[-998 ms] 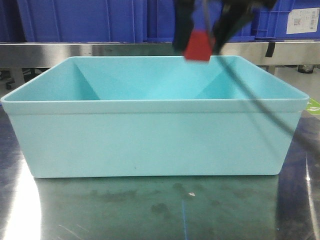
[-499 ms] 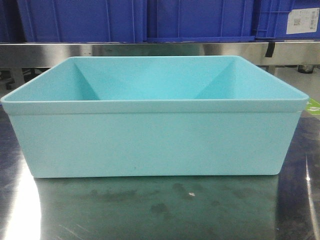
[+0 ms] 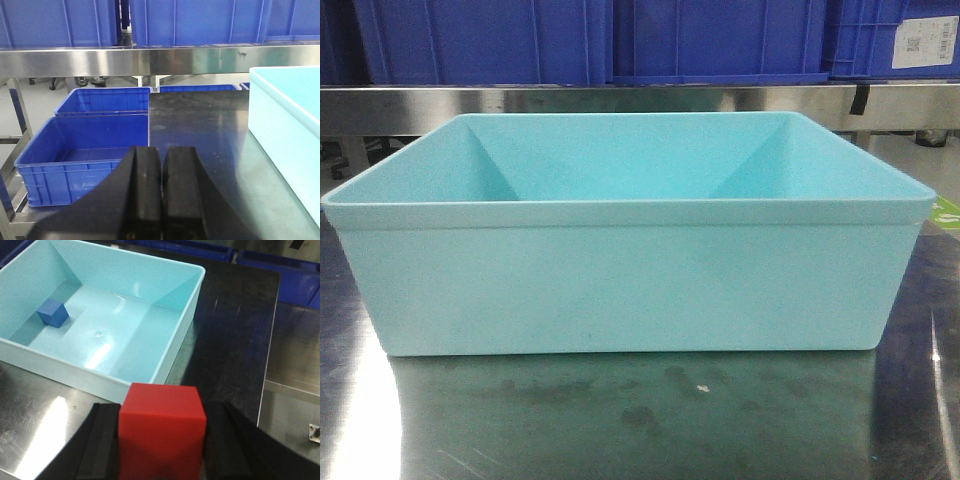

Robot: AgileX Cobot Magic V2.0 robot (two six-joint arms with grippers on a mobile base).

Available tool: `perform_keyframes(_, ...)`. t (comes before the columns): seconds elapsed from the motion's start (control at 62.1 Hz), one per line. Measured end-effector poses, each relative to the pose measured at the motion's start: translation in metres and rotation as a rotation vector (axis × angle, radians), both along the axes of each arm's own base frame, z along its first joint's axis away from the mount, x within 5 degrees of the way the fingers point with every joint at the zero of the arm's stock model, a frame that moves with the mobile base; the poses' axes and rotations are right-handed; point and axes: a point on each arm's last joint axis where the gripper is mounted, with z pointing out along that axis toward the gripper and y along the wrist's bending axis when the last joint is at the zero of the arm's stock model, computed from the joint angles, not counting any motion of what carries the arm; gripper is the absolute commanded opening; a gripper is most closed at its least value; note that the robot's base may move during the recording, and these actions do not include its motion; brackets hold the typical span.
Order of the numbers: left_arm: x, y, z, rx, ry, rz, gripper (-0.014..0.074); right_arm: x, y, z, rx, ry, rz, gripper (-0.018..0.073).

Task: Pick red cube and place on left shelf
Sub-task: 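Close the right gripper on the red cube and lift it out, then drive the base to the blue crate shelf holding the red cube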

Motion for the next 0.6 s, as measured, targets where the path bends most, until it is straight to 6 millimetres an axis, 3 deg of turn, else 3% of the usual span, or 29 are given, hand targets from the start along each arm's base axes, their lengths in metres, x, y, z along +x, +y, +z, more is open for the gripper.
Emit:
perform_keyframes(0.338,0.0,0.0,0.0,0.0,0.0,0.0,0.0102,-0.042,-0.024,-0.012,0.095,-0.2,0.009,0.0195)
perform_keyframes(0.596,0.0,0.0,0.0,0.0,0.0,0.0,0.0102,-0.045,-0.026,-0.011,0.097,-0.224,0.011,0.0195)
